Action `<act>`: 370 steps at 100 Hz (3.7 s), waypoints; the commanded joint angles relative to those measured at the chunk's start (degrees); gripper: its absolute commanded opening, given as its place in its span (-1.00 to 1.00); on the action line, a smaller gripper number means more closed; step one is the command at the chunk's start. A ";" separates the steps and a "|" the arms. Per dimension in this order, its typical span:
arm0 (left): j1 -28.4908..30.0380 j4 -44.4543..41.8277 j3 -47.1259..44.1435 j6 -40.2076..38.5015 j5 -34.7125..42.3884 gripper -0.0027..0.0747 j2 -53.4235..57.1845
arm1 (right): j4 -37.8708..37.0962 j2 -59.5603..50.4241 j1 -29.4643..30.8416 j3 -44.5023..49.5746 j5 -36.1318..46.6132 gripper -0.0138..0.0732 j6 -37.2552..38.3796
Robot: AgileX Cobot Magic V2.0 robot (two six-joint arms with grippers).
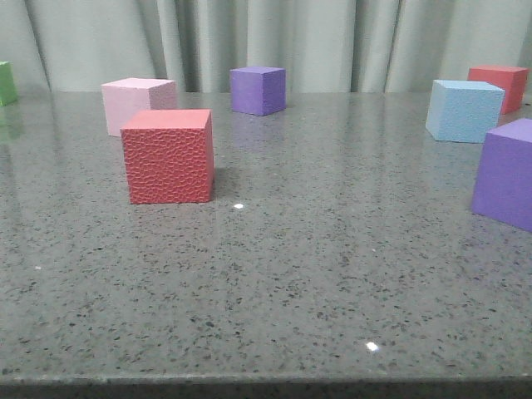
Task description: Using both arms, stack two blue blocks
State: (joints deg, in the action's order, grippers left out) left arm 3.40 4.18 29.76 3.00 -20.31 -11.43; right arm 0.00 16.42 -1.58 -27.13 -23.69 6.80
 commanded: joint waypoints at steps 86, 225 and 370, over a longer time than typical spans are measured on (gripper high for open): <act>-0.25 0.15 15.28 -0.40 1.50 0.67 -20.73 | -0.37 16.42 0.11 -15.49 -3.06 0.68 -1.10; -0.25 0.57 20.72 -0.40 -2.05 0.67 -27.69 | 6.53 79.66 -1.62 -80.54 -40.93 0.67 2.59; -0.25 0.57 20.72 -0.40 -2.05 0.67 -27.69 | 5.24 98.69 -1.62 -86.48 -41.59 0.19 6.91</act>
State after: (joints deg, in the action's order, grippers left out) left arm 3.40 4.18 48.40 3.00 -26.38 -38.85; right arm 5.23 118.29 -3.35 -111.76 -66.70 13.69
